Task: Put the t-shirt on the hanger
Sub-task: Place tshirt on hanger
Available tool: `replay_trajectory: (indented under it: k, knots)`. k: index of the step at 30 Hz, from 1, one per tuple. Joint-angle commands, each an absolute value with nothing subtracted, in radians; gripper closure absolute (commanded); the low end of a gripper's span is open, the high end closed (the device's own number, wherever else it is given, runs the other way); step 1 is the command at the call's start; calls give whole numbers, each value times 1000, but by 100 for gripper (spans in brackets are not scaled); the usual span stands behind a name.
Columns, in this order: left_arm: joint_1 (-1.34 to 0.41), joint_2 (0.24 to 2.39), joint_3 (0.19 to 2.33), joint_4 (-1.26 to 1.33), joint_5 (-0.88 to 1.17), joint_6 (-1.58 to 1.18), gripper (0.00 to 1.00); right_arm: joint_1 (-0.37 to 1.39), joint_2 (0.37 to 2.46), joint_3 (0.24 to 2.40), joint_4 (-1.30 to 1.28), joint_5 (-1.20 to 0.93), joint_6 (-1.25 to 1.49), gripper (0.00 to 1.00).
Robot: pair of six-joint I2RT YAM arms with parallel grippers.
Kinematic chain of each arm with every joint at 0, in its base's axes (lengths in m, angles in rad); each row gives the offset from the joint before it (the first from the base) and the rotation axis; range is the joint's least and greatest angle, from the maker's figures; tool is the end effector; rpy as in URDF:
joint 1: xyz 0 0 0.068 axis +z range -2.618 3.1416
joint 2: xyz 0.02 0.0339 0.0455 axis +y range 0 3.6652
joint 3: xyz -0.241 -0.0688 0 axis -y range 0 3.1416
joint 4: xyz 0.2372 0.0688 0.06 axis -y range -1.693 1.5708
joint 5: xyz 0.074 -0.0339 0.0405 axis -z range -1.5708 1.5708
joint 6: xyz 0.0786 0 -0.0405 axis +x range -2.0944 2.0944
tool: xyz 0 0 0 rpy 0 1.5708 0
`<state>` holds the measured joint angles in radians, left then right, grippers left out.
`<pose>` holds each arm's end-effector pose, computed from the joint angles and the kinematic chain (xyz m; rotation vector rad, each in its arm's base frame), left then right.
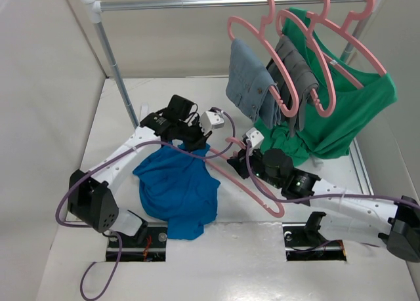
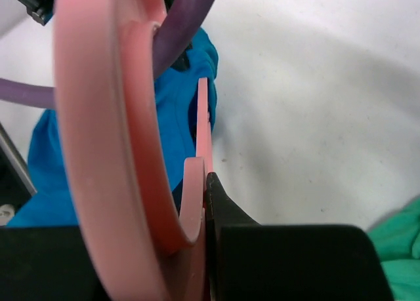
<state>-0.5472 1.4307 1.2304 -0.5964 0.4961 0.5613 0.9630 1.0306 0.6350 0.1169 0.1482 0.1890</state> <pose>0.2630 -0.2041 0.2614 1.4160 1.8354 -0.5774 0.1717 0.2265 0.2424 -0.6174 1.7961 0.6607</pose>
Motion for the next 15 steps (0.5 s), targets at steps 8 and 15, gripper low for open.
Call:
replay_trajectory:
  k: [8, 15]
  knots:
    - [-601, 1331, 1384, -626, 638, 558, 100, 954, 919, 520, 440, 49, 192, 100]
    - [-601, 1364, 1555, -684, 621, 644, 100, 943, 888, 473, 482, -47, 183, 100]
